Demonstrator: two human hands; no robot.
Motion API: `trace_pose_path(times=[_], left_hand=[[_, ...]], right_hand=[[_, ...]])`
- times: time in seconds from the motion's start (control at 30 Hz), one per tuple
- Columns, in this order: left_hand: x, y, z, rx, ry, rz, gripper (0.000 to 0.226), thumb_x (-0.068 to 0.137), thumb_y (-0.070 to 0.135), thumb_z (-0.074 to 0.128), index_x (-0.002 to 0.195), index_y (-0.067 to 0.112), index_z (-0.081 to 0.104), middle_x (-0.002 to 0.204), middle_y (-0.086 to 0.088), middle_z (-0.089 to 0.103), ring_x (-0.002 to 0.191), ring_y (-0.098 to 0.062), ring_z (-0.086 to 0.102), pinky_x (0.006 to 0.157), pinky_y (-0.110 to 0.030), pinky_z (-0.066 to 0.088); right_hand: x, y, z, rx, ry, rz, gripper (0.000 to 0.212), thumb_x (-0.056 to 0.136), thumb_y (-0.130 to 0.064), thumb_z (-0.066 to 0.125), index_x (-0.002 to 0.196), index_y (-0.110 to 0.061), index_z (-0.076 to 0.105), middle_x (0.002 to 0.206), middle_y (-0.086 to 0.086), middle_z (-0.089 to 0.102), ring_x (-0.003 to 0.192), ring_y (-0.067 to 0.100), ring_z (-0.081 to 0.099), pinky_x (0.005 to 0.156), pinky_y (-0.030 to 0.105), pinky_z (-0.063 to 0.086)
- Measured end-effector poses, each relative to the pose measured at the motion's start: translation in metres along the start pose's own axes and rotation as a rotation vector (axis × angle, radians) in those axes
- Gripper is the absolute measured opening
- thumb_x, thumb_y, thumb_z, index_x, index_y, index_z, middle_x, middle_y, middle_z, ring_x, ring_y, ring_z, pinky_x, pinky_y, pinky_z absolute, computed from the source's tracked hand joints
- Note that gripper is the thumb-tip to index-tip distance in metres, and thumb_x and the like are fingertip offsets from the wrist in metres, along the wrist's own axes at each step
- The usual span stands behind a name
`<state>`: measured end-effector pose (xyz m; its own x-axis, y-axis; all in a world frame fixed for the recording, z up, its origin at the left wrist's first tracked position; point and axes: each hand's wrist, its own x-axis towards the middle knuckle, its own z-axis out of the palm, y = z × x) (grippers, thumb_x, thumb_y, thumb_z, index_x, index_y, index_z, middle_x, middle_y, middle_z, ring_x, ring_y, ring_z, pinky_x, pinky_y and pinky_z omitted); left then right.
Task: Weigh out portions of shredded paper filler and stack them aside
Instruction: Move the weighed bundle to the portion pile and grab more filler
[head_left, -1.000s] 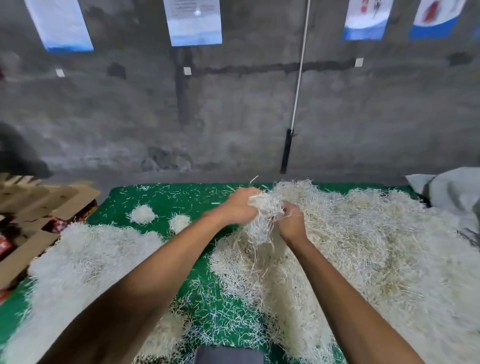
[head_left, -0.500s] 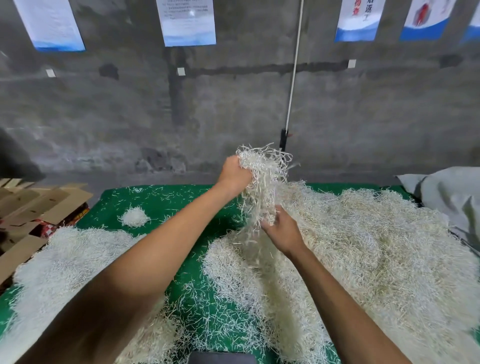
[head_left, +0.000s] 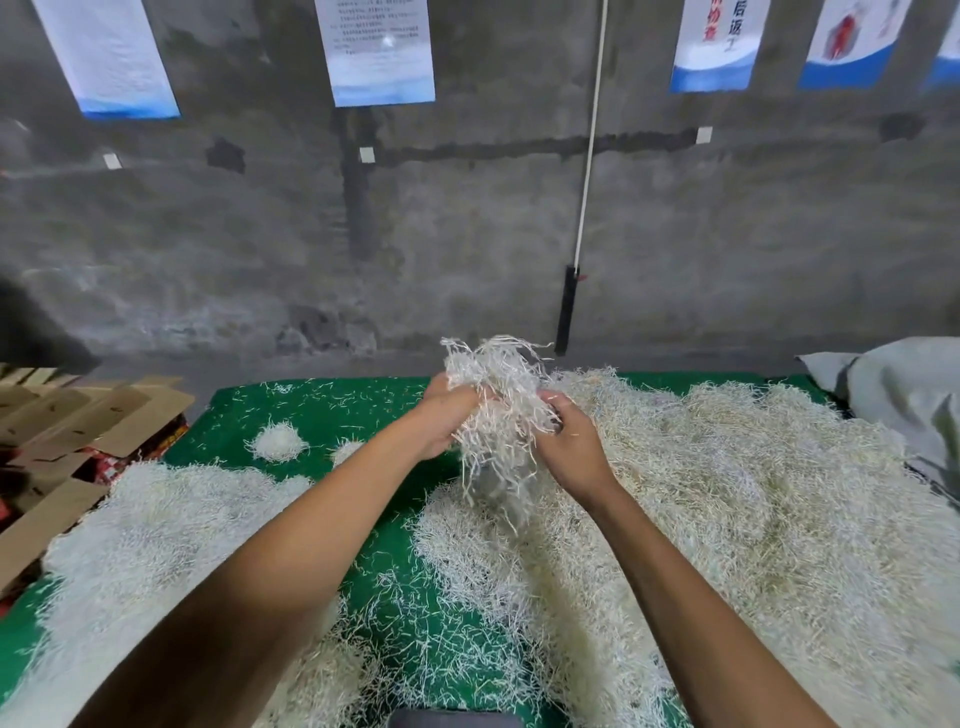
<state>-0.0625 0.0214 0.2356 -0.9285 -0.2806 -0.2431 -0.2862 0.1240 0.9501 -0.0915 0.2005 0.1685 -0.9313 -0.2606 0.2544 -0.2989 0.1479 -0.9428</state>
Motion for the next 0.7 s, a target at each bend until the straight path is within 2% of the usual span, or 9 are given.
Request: trace_pose_path(times=[0.07,0.17,0.27,0.33,0.43,0.5,0.57,0.63,0.7], left_hand=[[0.001,0.014,-0.010,-0.083,0.127,0.071,0.073,0.098,0.019,0.062,0.156,0.010,0.018,0.163,-0.011,0.025,0.147,-0.030,0.029,0.120,-0.053,0.023],[0.003,0.030,-0.024,-0.271,0.175,0.074,0.073,0.098,0.030,0.063,0.156,0.012,0.024,0.163,-0.009,0.028,0.147,-0.030,0.031,0.121,-0.055,0.023],[-0.003,0.031,-0.030,-0.301,0.173,0.054,0.078,0.098,0.041,0.061,0.159,0.020,0.017,0.166,-0.007,0.020,0.149,-0.032,0.026,0.120,-0.055,0.022],[-0.008,0.029,-0.032,-0.330,0.145,0.054,0.078,0.092,0.043,0.065,0.157,0.022,0.026,0.161,-0.012,0.031,0.144,-0.036,0.035,0.118,-0.058,0.029],[-0.018,0.025,-0.033,-0.329,-0.021,0.040,0.063,0.092,0.033,0.065,0.148,0.011,0.045,0.143,-0.018,0.054,0.125,-0.036,0.057,0.105,-0.053,0.047],[-0.026,0.021,-0.031,-0.306,-0.156,0.022,0.050,0.096,0.027,0.062,0.140,0.006,0.054,0.136,-0.023,0.060,0.116,-0.035,0.062,0.104,-0.056,0.049],[-0.029,0.015,-0.033,-0.234,-0.165,-0.018,0.055,0.096,0.031,0.063,0.145,0.011,0.049,0.150,-0.022,0.047,0.133,-0.037,0.051,0.113,-0.058,0.039],[-0.029,0.011,-0.040,-0.129,-0.116,-0.030,0.069,0.096,0.036,0.062,0.156,0.017,0.032,0.163,-0.009,0.025,0.151,-0.033,0.025,0.121,-0.058,0.024],[-0.033,0.010,-0.051,-0.085,-0.072,-0.048,0.068,0.101,0.032,0.055,0.159,0.017,0.023,0.163,-0.009,0.025,0.151,-0.025,0.028,0.118,-0.057,0.030]], right_hand=[[-0.004,0.008,0.001,-0.184,0.028,-0.039,0.035,0.097,-0.027,0.071,0.130,-0.017,0.065,0.117,-0.004,0.068,0.096,0.013,0.067,0.085,0.032,0.057],[-0.011,0.027,0.004,-0.478,0.121,-0.109,0.024,0.100,-0.034,0.066,0.104,-0.012,0.072,0.102,0.003,0.065,0.091,0.020,0.061,0.082,0.039,0.054],[-0.015,0.028,0.010,-0.475,0.101,-0.096,0.028,0.098,-0.033,0.068,0.113,-0.011,0.073,0.121,0.005,0.061,0.110,0.018,0.057,0.097,0.036,0.048],[-0.017,0.017,0.018,-0.327,0.068,-0.069,0.037,0.093,-0.032,0.073,0.127,-0.018,0.066,0.127,-0.004,0.056,0.111,0.012,0.057,0.102,0.035,0.050],[-0.014,-0.002,0.030,-0.179,-0.101,0.018,0.065,0.086,-0.022,0.082,0.141,-0.027,0.048,0.114,-0.022,0.052,0.097,-0.001,0.056,0.087,0.026,0.053],[-0.010,-0.006,0.039,-0.253,-0.113,0.038,0.028,0.084,-0.013,0.076,0.102,-0.019,0.056,0.080,-0.019,0.051,0.063,-0.003,0.049,0.057,0.022,0.043],[-0.006,-0.008,0.044,-0.390,-0.020,0.015,0.033,0.090,-0.014,0.066,0.074,-0.023,0.039,0.070,-0.008,0.042,0.056,0.003,0.037,0.053,0.025,0.030],[-0.003,-0.011,0.041,-0.495,0.057,0.058,0.027,0.098,-0.020,0.062,0.083,-0.023,0.039,0.075,-0.004,0.045,0.062,0.009,0.043,0.054,0.027,0.034],[0.002,-0.007,0.032,-0.433,0.107,0.207,0.018,0.100,-0.017,0.059,0.105,-0.023,0.042,0.074,-0.002,0.054,0.061,0.014,0.054,0.051,0.032,0.047]])
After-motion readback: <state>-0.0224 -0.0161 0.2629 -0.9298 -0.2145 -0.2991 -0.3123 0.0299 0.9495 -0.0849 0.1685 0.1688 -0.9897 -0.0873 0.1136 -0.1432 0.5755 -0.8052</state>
